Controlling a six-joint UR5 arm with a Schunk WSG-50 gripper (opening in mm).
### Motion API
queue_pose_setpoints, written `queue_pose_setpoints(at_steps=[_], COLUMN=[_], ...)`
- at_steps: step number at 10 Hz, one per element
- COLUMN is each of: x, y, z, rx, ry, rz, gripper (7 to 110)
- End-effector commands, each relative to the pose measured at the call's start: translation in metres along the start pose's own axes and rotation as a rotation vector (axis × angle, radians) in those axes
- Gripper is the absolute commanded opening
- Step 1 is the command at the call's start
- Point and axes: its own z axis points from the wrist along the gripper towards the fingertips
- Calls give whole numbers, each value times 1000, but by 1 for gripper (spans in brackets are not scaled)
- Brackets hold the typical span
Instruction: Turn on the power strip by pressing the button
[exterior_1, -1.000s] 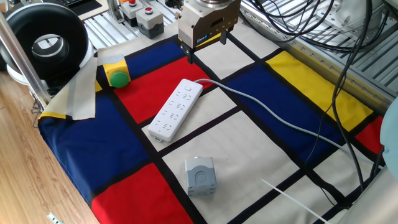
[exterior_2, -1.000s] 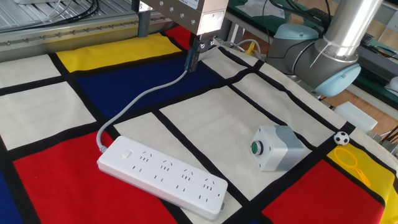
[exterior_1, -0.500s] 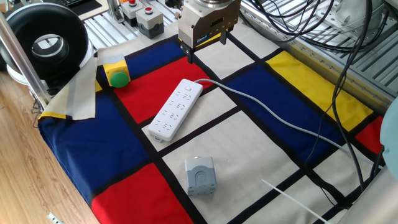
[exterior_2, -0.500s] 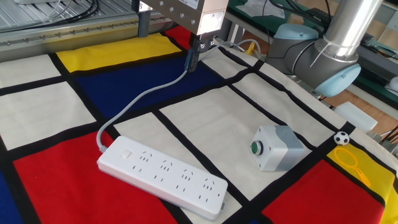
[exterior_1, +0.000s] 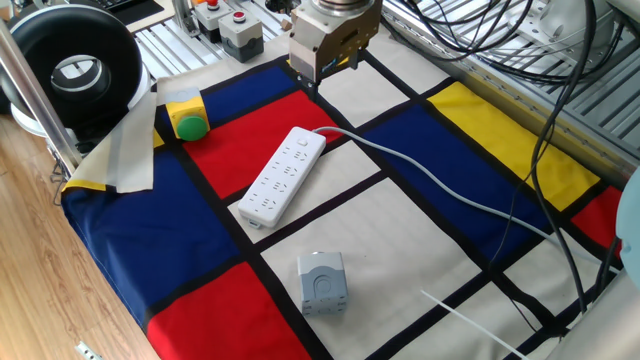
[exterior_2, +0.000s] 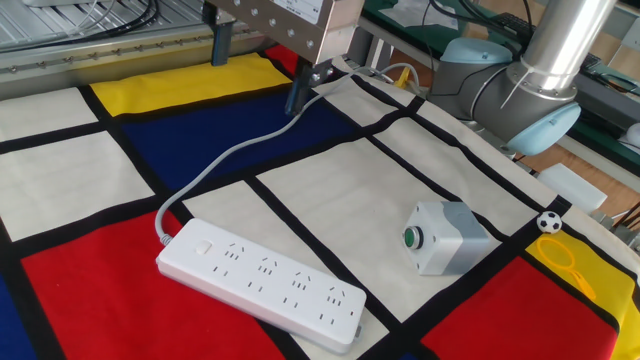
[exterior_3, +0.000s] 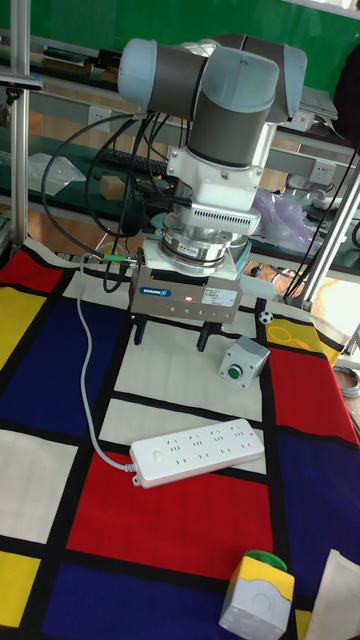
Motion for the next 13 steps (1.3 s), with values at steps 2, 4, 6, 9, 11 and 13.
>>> queue_pose_setpoints(at_steps=[2, 4, 6, 9, 11, 13], x=[-2, -5, -8, -7, -6, -8], y=[1, 3, 5, 10, 10, 11], z=[0, 0, 2, 2, 3, 3], rx=[-5, -14, -22, -37, -31, -34], ry=[-8, -20, -32, -27, -24, -31], rz=[-11, -8, -4, -20, -38, -40], gripper=[7, 7, 7, 7, 7, 7])
